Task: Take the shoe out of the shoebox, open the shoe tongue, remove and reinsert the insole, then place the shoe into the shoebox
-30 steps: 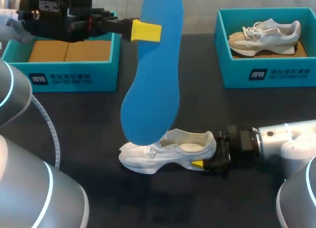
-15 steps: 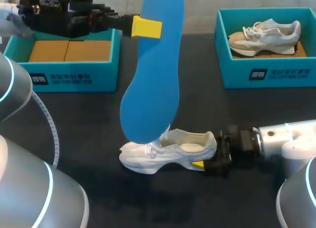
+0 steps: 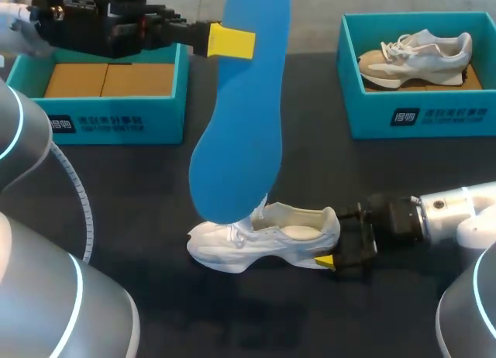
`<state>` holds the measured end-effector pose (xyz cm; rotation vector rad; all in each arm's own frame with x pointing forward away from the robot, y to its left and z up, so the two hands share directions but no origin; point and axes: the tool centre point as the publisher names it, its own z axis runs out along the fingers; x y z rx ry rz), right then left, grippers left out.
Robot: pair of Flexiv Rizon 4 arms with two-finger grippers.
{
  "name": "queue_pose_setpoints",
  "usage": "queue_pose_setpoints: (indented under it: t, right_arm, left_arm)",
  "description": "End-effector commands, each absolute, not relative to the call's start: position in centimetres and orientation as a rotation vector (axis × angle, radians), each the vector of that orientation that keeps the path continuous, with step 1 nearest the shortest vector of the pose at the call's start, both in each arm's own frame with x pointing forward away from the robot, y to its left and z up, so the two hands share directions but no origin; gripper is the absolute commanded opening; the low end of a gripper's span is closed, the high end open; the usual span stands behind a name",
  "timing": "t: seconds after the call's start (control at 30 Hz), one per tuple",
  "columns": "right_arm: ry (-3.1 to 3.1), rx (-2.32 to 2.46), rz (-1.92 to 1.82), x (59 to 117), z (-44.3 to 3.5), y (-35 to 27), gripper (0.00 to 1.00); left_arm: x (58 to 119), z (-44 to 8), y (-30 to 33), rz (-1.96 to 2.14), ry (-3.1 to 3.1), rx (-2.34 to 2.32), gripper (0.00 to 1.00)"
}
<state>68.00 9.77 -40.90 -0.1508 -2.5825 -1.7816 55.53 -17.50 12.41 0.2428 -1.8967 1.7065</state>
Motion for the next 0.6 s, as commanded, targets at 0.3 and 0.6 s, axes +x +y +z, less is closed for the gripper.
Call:
queue_pose_setpoints:
  t: [0.3, 0.6]
  right_arm:
    - [-2.715, -0.186, -1.431, 66.8, -37.2, 6.8, 1.00]
    - [-2.785, -0.235, -1.125, 66.9, -35.4, 6.4, 1.00]
  left_arm:
    - [55.6, 12.4, -17.6, 1.704, -1.899, 0.242, 0.00]
    - [55.6, 12.4, -17.6, 1.704, -1.899, 0.242, 0.00]
